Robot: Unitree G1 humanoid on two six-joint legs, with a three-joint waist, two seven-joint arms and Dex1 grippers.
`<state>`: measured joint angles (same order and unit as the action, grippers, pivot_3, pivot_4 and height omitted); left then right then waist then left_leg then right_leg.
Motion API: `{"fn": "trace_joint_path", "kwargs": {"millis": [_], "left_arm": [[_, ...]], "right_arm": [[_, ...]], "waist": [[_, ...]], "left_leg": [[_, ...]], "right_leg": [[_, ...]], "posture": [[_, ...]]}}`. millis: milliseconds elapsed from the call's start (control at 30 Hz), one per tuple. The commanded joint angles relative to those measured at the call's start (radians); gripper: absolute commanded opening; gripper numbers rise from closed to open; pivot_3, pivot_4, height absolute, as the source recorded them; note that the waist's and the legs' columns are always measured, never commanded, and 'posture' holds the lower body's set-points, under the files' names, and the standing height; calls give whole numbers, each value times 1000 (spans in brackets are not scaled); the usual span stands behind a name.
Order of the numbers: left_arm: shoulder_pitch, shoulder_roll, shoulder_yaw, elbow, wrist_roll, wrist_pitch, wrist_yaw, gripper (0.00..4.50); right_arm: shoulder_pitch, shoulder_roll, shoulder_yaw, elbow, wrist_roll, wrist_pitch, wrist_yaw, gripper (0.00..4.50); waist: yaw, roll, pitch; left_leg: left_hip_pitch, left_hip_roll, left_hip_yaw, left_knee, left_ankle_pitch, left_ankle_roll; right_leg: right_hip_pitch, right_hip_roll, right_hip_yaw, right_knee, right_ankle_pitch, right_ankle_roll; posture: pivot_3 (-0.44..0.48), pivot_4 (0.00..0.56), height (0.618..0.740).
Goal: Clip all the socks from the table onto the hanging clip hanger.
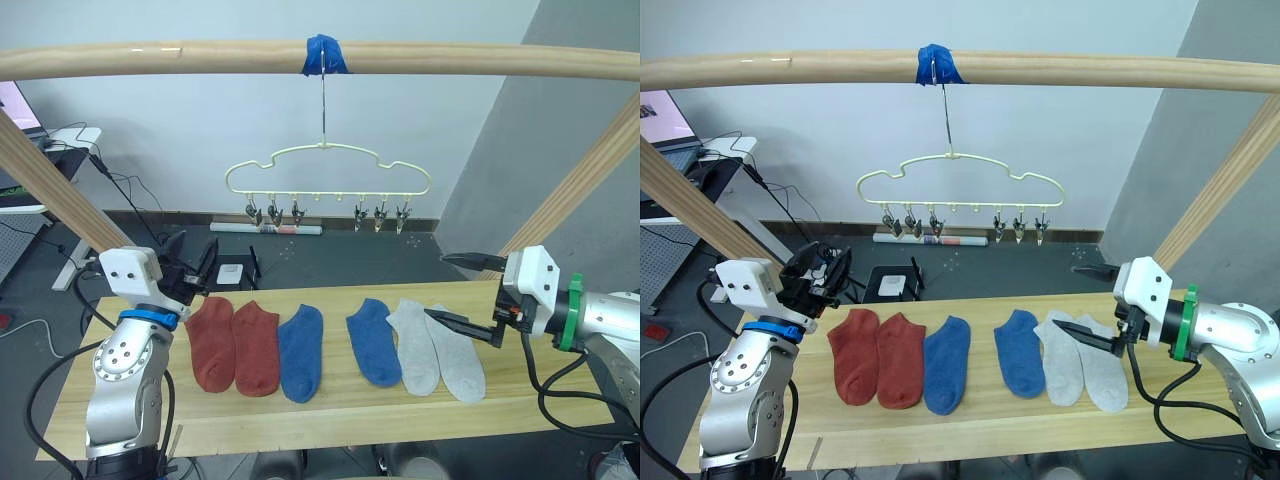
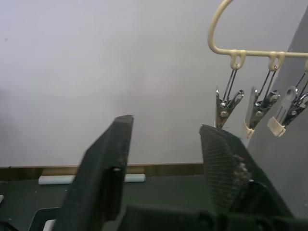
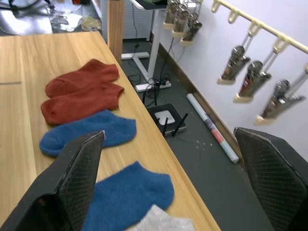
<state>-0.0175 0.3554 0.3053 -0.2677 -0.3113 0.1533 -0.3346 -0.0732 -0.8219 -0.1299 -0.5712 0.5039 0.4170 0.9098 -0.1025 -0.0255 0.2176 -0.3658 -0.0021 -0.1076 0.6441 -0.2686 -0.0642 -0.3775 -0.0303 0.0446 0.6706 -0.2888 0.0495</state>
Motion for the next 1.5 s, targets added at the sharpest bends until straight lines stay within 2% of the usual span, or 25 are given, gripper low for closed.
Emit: {"fn": "trace_joint_path", "kwargs": {"millis": [33,267,400,467,867,1333,1500], "left_arm": [[-36,-13,-24,-22,-8,6,8,2075],[-95,-43,-74,19,3,-6,0,2075],[-129,-51,-93,57,12,-23,-8,2075],[-154,-56,-90,85,7,-32,-8,2075],[-226,-74,-84,141,-28,-55,-22,2075],[-272,-59,-47,83,-97,20,-2,2075],[-280,-48,-53,76,-88,29,-3,2075]], "right_arm": [[-76,22,27,-68,51,49,-36,4500],[-171,45,77,-123,108,139,-70,4500],[-196,46,76,-151,145,178,-86,4500],[-224,51,83,-167,168,207,-106,4500],[-324,81,121,-172,208,262,-158,4500],[-335,105,152,-149,183,235,-137,4500],[-332,109,161,-146,181,226,-137,4500]], "waist": [[-3,-1,10],[-12,-2,33],[-19,-3,41],[-21,-3,46],[-41,-2,54],[-41,-2,54],[-40,-2,54]], "left_leg": [[0,0,0,0,0,0],[-3,0,0,0,0,0],[-14,0,-1,2,0,0],[-15,0,-1,2,0,0],[-15,-1,-2,2,0,1],[-16,-1,-2,2,0,1],[-16,-1,-2,2,0,1]], "right_leg": [[0,0,0,0,0,0],[-2,0,0,-1,1,1],[-12,0,-1,0,1,0],[-13,-1,-1,0,2,0],[-13,-1,-2,0,2,1],[-14,-2,-2,0,2,1],[-14,-2,-2,0,2,1]], "posture": [[-270,234,740],[-300,268,740],[-316,281,740],[-320,284,740],[-318,269,740],[-294,253,740],[-288,252,740]]}}
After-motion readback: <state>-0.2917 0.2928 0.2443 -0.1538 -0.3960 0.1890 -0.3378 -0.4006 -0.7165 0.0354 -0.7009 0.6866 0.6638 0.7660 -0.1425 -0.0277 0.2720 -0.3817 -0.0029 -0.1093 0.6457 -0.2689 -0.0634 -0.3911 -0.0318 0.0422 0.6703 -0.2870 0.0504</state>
